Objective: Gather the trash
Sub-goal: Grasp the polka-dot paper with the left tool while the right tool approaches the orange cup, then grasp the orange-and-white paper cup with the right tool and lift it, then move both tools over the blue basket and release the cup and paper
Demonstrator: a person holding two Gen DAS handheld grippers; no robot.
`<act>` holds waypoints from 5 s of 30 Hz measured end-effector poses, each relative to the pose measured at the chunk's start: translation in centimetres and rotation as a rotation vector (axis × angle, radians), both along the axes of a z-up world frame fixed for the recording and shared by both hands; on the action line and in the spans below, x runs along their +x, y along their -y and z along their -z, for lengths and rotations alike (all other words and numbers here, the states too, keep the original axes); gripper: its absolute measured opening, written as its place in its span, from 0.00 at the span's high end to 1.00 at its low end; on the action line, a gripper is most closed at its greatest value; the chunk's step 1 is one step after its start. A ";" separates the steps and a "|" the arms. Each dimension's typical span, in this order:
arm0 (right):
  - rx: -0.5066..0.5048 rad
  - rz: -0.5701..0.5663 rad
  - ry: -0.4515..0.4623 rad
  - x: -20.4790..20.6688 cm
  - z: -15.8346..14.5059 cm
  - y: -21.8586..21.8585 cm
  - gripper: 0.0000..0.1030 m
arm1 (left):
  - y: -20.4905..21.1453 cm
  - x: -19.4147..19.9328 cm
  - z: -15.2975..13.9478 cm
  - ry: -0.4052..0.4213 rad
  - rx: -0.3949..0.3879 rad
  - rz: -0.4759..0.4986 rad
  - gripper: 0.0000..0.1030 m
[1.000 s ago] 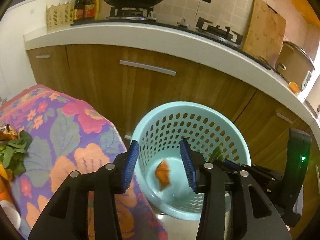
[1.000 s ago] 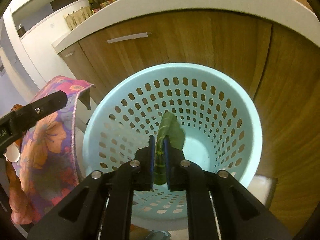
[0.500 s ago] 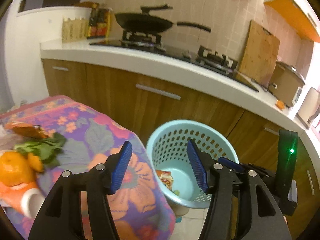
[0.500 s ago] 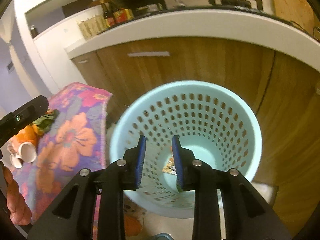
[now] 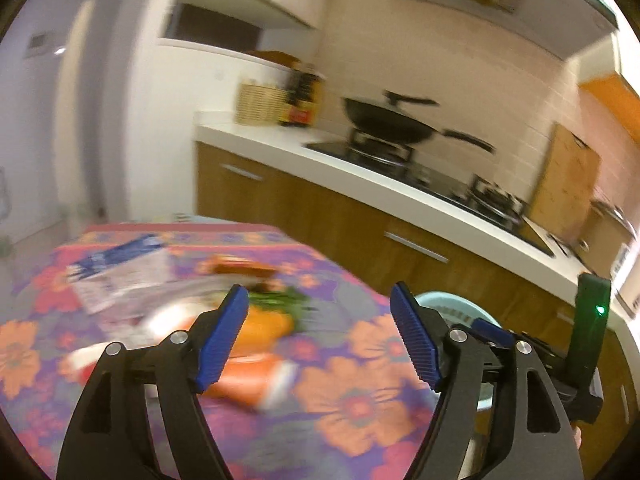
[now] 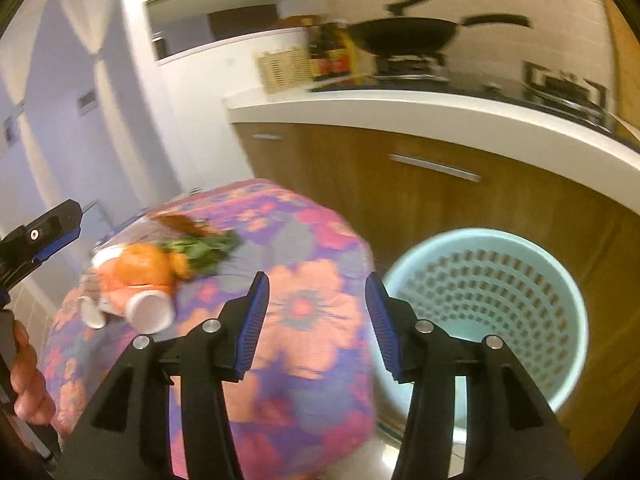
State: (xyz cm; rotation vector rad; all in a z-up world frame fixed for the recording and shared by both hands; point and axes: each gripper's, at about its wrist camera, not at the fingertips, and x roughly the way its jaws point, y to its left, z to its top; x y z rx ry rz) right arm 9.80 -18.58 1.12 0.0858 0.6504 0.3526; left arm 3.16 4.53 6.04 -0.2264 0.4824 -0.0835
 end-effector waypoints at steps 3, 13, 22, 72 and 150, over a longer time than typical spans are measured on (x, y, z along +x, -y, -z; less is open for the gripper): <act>-0.015 -0.053 0.014 -0.4 -0.4 -3.0 0.55 | -3.8 -1.2 0.1 -0.008 -0.007 -0.080 0.28; -0.040 -0.229 0.017 -0.9 0.7 -12.0 0.55 | -12.8 -2.9 3.8 -0.121 -0.107 -0.201 0.28; -0.090 -0.252 0.007 -0.6 2.0 -14.3 0.55 | -10.1 -0.2 6.7 -0.215 -0.072 -0.127 0.28; -0.447 -0.352 0.169 -2.8 3.2 -23.9 0.75 | -11.6 -1.1 6.4 -0.162 -0.084 -0.151 0.97; -0.083 0.283 -0.236 4.8 6.9 15.0 0.79 | 22.7 15.2 10.3 -0.337 0.070 0.444 0.98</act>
